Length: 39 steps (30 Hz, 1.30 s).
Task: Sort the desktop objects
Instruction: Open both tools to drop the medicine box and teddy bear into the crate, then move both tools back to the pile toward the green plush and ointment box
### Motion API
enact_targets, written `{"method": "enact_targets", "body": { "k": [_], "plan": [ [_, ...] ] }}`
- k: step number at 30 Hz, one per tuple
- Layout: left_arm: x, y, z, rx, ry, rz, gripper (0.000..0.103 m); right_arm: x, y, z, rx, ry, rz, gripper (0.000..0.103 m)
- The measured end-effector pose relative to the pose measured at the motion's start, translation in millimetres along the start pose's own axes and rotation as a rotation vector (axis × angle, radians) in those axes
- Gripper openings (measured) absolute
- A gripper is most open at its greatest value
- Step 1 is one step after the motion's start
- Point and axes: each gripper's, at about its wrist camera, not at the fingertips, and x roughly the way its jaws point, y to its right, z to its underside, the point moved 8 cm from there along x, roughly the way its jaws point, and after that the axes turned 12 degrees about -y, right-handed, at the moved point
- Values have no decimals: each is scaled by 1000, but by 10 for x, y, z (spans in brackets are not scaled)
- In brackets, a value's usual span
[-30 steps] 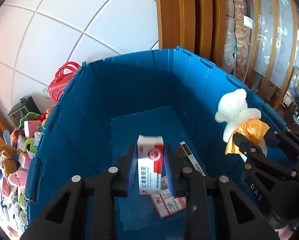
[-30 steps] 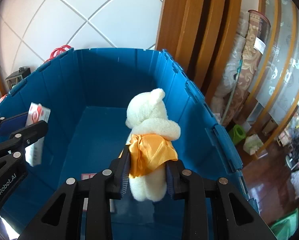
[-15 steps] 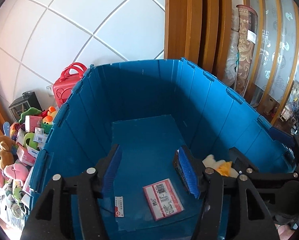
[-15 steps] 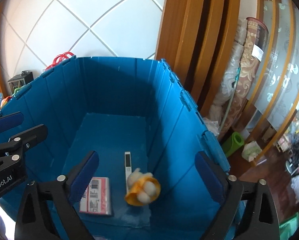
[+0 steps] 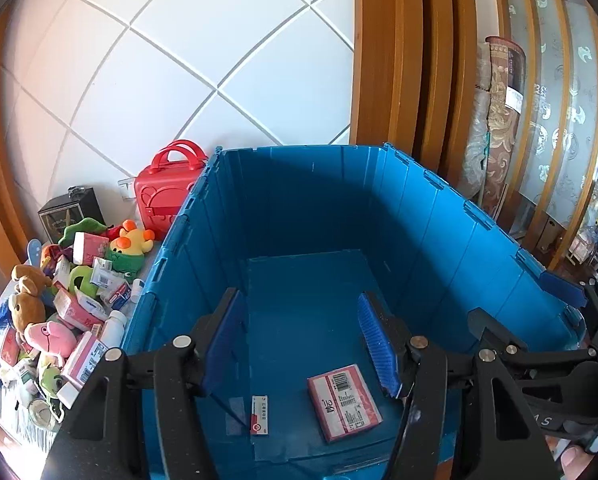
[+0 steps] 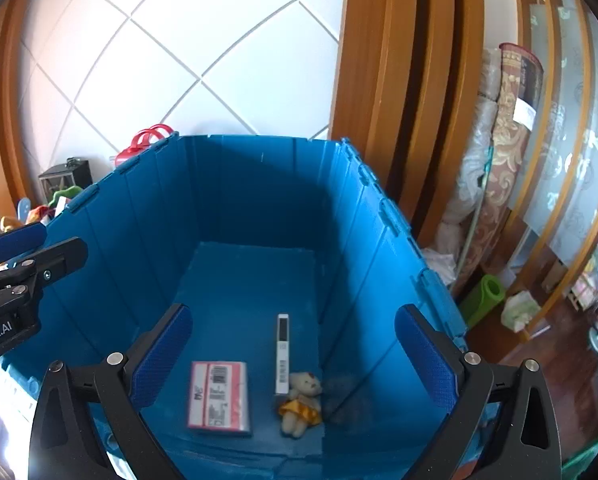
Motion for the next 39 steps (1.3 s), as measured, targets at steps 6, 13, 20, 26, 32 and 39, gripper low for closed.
{"method": "enact_targets", "body": {
  "k": [6,13,20,26,32,39],
  "plan": [
    [-48,-76,65,-17,2,-4,59,12,-76,53,-19,-20,-1,103],
    [-184,-147,126,5,51,-16,59,95,-113,162,4,-70,-28,103],
    [-439,-517,156,-16,130,-71,59,-21,-322,155,38,-44,-75,103],
    [-599,-1184,281,-77,144,-116,59,-406,-939,6,-8,81,-164,103],
    [-689,-2281,591,-177,91,-192,59,-680,-1948,-123,-89,163,-283,103],
    [-659,-3721,1167,-267,-6,-293,59,-633,-3394,-37,-190,132,-383,103]
  ]
}}
